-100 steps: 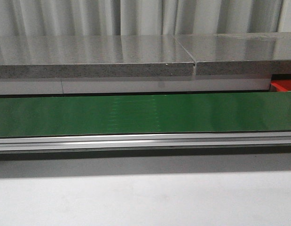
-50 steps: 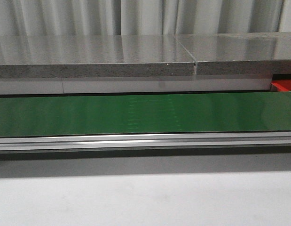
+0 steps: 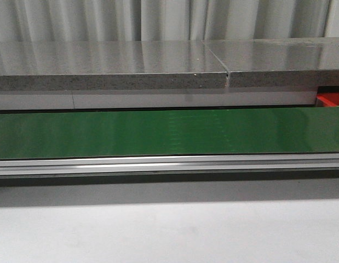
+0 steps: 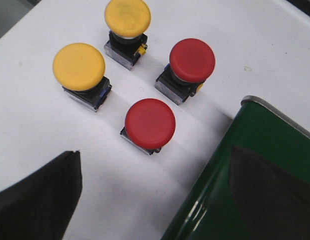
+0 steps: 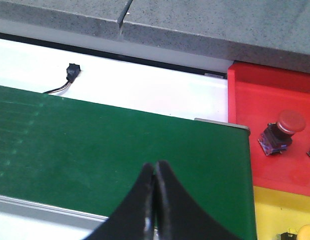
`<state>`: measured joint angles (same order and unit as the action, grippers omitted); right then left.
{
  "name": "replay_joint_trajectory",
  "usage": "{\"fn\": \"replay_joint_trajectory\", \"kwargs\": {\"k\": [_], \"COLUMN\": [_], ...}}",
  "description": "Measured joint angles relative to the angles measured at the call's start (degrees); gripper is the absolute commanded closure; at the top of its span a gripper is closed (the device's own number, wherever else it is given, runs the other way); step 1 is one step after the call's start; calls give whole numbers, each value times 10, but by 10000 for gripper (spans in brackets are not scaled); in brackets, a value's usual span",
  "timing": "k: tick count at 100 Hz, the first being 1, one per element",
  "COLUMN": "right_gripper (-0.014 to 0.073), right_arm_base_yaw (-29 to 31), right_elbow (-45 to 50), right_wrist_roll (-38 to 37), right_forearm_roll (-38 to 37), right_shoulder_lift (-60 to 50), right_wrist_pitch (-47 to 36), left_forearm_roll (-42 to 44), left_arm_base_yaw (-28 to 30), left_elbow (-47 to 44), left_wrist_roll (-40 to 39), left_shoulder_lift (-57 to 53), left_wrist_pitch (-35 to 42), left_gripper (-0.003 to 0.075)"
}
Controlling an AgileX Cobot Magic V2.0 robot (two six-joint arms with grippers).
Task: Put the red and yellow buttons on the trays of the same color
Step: 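Move the left gripper over the remaining red and yellow buttons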
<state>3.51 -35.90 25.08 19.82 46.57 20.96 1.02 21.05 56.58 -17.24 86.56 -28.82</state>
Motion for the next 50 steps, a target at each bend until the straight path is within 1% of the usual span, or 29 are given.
{"fn": "replay_joint_trajectory", "kwargs": {"k": [50], "right_gripper": [661], "right_arm_base_yaw": [0], "right_elbow": [0], "right_wrist_roll": [0], "right_forearm_roll": [0], "right_shoulder_lift": [0], "right_wrist_pitch": [0], "left_forearm_roll": [0], "left_arm_base_yaw": [0], "left_elbow": [51], "left_wrist_roll": [0], "left_shoulder_lift": [105], "left_wrist_pitch": [15], "left_gripper": [123]}}
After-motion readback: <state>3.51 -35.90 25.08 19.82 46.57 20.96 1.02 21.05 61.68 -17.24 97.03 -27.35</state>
